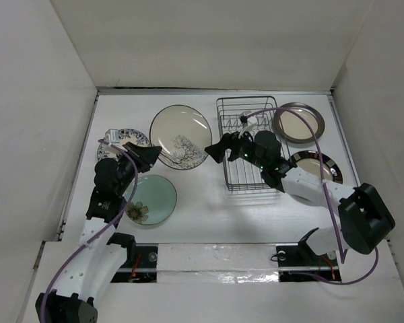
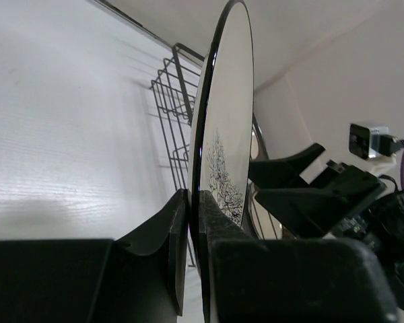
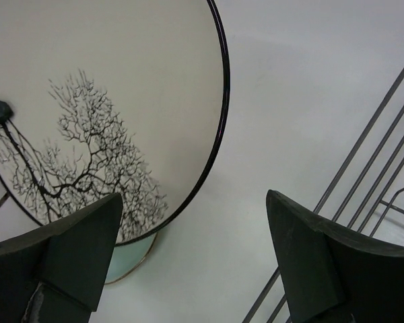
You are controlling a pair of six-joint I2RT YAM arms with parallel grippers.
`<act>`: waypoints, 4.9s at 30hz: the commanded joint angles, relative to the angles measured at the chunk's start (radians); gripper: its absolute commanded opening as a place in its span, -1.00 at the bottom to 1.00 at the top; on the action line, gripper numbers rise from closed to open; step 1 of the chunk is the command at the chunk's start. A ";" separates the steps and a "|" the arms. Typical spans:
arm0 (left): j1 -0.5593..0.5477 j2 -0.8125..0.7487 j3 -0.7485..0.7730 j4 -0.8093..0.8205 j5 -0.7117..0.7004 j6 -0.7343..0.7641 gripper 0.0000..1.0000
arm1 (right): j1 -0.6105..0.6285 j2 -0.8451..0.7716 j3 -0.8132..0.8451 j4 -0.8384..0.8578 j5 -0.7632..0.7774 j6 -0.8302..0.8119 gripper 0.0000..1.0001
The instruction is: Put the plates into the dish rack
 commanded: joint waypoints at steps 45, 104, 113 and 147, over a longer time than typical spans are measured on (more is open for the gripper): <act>-0.070 -0.203 0.224 -0.187 -0.247 0.419 -0.14 | -0.325 -0.179 0.133 0.034 -0.002 0.225 -1.00; -0.048 -0.013 0.215 -0.204 -0.230 0.382 -0.06 | -0.032 0.199 0.442 -0.418 0.690 -0.137 0.59; 0.047 0.093 0.201 -0.178 -0.215 0.203 -0.01 | -0.032 -0.140 0.181 -0.346 0.581 -0.131 0.90; 0.462 0.630 -0.067 0.090 -0.258 -0.225 0.17 | -0.042 -0.691 -0.167 -0.237 0.452 -0.008 -0.09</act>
